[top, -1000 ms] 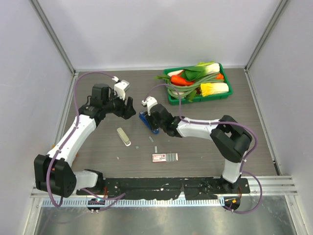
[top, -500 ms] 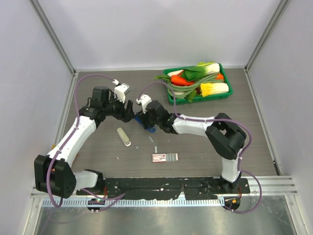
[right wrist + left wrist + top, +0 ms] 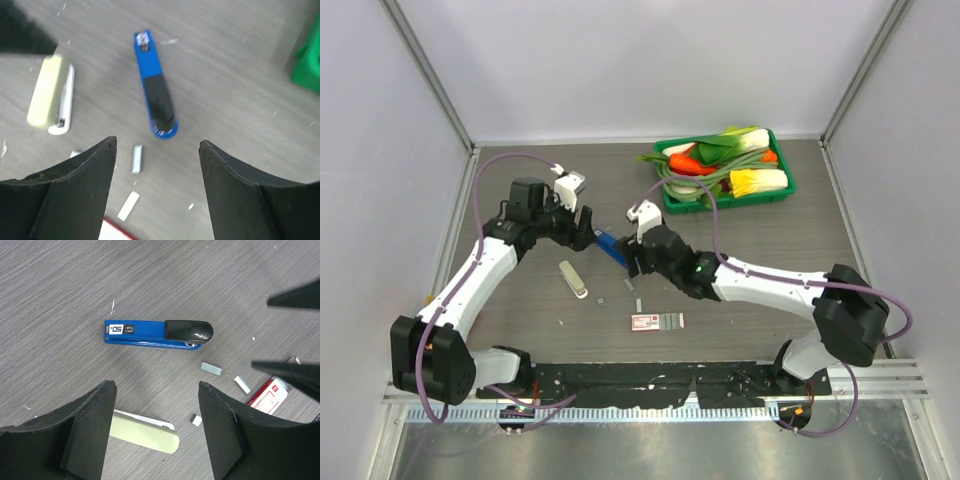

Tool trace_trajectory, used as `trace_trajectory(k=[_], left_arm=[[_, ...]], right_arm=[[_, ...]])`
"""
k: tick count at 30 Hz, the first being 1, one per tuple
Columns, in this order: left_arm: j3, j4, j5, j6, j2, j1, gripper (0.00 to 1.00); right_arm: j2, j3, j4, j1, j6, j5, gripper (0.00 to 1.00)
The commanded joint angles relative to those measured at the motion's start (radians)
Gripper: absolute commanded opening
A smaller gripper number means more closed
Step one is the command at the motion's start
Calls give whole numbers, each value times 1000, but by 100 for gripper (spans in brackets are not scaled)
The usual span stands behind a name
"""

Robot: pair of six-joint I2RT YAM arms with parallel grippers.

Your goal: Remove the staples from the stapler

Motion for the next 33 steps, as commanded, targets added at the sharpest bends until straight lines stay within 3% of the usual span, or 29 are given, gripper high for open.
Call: trace_trajectory(k=[1, 6, 11, 17, 33], left_arm=[[7, 26, -7, 2, -16, 2, 71], [7, 23, -13, 2, -8, 2, 71], [7, 17, -13, 10, -3, 2, 72], [10, 14, -6, 7, 6, 2, 72], [-9, -3, -18, 44, -16, 2, 72]], right_arm=[[-34, -44, -183, 101, 192, 184, 69], [-70, -118, -218, 211, 327, 202, 66], [-127, -188, -201, 291, 324, 202, 67], [-106, -188, -198, 294, 338, 226, 68], [126, -40, -210, 288, 384, 254, 53]])
